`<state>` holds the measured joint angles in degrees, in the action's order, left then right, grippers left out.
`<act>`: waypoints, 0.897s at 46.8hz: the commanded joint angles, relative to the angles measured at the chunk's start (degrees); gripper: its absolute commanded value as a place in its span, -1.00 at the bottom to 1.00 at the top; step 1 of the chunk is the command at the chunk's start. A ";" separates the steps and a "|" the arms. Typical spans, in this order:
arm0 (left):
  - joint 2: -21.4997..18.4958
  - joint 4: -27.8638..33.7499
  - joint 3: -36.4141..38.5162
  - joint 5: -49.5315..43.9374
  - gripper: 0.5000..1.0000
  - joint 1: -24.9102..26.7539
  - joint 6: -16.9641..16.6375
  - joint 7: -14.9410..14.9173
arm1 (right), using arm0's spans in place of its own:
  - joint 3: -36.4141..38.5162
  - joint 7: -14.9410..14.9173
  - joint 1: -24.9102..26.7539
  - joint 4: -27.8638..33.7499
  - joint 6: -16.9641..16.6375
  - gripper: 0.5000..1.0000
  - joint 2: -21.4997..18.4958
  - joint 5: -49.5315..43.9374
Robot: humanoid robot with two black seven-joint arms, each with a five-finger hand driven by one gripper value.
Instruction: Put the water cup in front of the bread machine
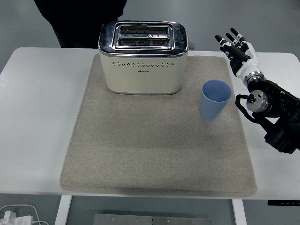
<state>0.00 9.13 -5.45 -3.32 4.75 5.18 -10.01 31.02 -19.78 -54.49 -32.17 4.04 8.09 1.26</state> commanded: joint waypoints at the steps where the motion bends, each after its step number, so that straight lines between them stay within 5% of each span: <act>1: 0.00 -0.08 0.00 -0.02 1.00 0.00 -0.09 0.00 | 0.00 0.00 0.00 0.00 0.00 0.71 0.00 -0.11; 29: 0.00 -0.08 -0.09 -0.11 1.00 0.00 -0.09 0.00 | -0.09 0.00 0.44 0.00 -0.17 0.71 0.17 -0.64; 42: 0.00 -0.17 -0.09 -0.11 1.00 0.00 -0.09 0.00 | -0.44 0.27 1.14 0.09 -5.45 0.71 6.41 -0.55</act>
<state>0.00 8.99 -5.50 -3.43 4.75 5.10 -10.02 30.91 -19.60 -53.38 -32.17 -0.70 13.33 1.04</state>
